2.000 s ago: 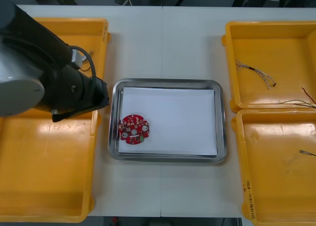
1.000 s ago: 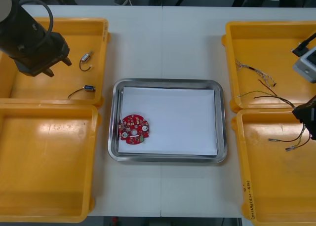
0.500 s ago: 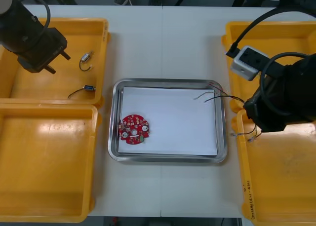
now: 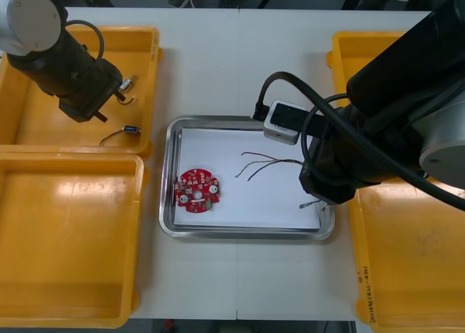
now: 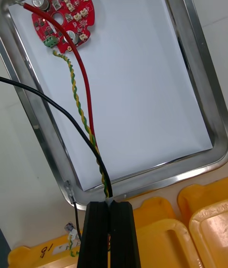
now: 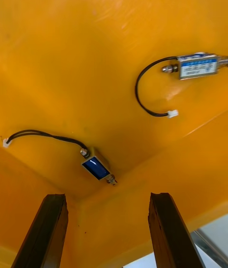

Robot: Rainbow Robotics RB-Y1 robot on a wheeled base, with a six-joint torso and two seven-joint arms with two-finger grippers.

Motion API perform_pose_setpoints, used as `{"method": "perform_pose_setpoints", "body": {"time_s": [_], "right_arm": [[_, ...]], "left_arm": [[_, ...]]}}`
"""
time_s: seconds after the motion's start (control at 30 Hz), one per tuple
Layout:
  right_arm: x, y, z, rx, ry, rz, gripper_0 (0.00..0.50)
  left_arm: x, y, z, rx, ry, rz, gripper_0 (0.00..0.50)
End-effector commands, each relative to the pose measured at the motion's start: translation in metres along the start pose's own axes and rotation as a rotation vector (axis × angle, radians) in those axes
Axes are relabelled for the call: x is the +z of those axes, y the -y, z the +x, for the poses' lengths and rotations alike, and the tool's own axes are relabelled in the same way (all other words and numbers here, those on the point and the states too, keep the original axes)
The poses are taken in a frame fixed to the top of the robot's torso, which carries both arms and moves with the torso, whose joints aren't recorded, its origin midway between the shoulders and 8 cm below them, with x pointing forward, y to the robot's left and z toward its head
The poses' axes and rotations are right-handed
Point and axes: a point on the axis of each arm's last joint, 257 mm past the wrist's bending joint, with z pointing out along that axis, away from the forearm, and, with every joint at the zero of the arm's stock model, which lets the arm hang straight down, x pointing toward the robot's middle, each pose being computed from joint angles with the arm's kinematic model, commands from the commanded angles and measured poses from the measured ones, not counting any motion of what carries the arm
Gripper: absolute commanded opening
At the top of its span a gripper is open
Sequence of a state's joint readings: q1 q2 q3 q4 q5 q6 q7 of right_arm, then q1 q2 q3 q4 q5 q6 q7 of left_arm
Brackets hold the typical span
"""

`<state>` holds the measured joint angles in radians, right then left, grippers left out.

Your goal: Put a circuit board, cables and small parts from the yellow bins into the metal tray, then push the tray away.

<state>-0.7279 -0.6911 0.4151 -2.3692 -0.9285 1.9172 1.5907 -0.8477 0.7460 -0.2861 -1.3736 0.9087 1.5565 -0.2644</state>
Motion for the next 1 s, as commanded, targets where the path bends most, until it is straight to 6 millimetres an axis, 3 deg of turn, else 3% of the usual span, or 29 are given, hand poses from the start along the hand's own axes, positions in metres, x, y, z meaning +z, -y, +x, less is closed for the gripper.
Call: {"method": "perform_pose_setpoints", "body": {"time_s": [0.03,0.27,0.5,1.0], "right_arm": [[0.006,0.001,-0.012,-0.128,-0.004,0.006,0.000],[0.029,0.001,-0.009,-0.229,-0.060,0.029,0.000],[0.056,-0.007,0.006,-0.216,-0.135,-0.017,0.000],[0.101,-0.007,0.003,-0.198,-0.112,0.022,0.000]], "left_arm": [[-0.004,0.026,0.008,-0.003,0.001,0.025,0.500],[0.011,0.031,0.006,-0.032,-0.016,0.010,0.500],[0.021,0.033,0.006,-0.033,-0.015,0.018,0.500],[0.045,0.031,0.015,-0.018,-0.031,0.016,0.500]]}}
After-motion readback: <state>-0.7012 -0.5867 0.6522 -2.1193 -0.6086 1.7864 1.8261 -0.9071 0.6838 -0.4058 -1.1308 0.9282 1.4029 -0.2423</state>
